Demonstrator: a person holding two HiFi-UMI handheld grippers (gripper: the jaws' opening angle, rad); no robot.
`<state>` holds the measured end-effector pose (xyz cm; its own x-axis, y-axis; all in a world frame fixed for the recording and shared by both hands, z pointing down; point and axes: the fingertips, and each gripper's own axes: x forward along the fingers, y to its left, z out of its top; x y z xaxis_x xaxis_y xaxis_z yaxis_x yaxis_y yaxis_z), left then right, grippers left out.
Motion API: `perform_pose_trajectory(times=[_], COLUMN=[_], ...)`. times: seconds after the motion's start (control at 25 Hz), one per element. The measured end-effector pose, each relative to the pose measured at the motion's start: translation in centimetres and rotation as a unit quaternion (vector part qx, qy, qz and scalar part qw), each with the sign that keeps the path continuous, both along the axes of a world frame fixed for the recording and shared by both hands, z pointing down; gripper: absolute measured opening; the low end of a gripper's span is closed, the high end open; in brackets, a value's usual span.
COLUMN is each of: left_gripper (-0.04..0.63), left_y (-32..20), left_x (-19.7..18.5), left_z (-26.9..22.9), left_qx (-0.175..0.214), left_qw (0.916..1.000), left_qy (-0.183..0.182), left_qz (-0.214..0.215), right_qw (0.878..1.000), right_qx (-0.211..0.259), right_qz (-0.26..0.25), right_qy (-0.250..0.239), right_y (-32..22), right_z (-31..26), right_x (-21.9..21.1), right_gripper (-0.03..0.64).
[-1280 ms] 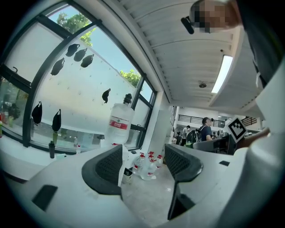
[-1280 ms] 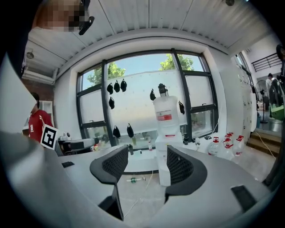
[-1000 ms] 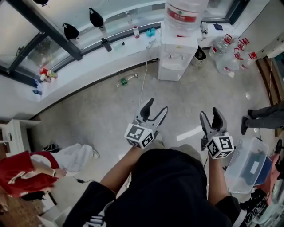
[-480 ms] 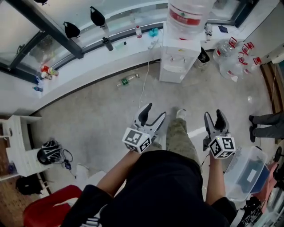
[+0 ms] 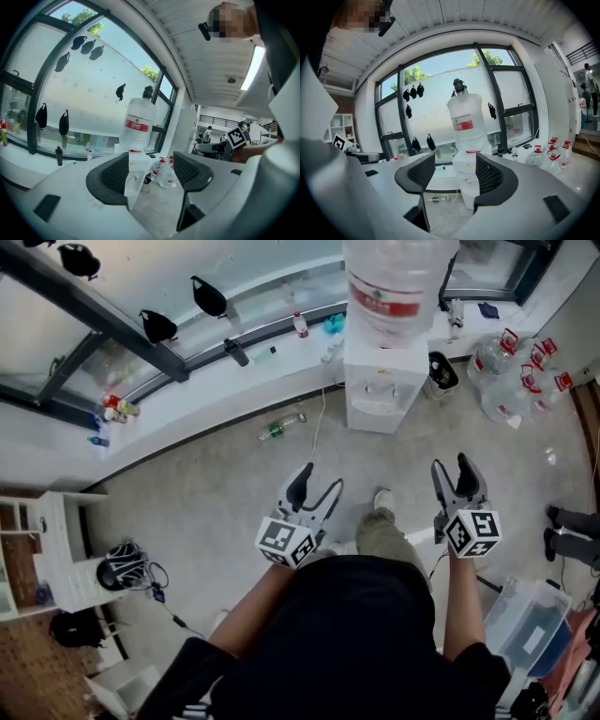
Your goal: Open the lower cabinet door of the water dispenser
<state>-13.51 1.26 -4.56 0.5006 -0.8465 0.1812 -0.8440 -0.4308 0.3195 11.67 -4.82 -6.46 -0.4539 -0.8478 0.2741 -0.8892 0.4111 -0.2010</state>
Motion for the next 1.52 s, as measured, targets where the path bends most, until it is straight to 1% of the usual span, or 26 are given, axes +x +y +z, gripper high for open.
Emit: perform_pose_trajectory(times=[0.28, 0.56, 0.88, 1.04, 1.24, 1.36, 1.52], left_gripper=[0.275, 0.275, 0.275, 0.275, 0.275, 0.275, 0.276], left_y=[-6.9, -11.1, -14.2, -15.1, -15.6, -16.0, -15.6], left_x=[3.0, 4.9, 7.4, 8.3, 8.6, 9.1, 9.2], left_z=[-1.1, -1.0, -0.5, 0.2, 1.2, 2.2, 4.2], left_qx=[0.000, -0.008, -0.015, -0.020, -0.032, -0.036, -0.048], left_qw=[0.9996, 0.9990, 0.9985, 0.9981, 0.9974, 0.9976, 0.9975], left_qy=[-0.014, -0.014, -0.022, -0.019, -0.024, -0.023, -0.018], left_qz=[-0.025, -0.042, -0.047, -0.055, -0.060, -0.055, -0.048], right_qw=[0.999, 0.999, 0.998, 0.997, 0.995, 0.994, 0.994], right_qx=[-0.011, -0.017, -0.030, -0.035, -0.046, -0.048, -0.050], right_qz=[-0.034, -0.049, -0.059, -0.072, -0.089, -0.102, -0.099], right_qy=[-0.006, -0.012, -0.020, -0.020, -0.020, -0.012, -0.009], right_y=[-7.2, -11.6, -13.9, -14.5, -14.7, -15.0, -14.7], right_z=[0.8, 1.3, 2.5, 3.5, 4.8, 5.6, 6.6], right_x=[2.0, 3.5, 5.4, 5.7, 5.1, 4.6, 4.1], right_gripper=[0.240, 0.241, 0.241, 0.240, 0.240, 0.241, 0.241])
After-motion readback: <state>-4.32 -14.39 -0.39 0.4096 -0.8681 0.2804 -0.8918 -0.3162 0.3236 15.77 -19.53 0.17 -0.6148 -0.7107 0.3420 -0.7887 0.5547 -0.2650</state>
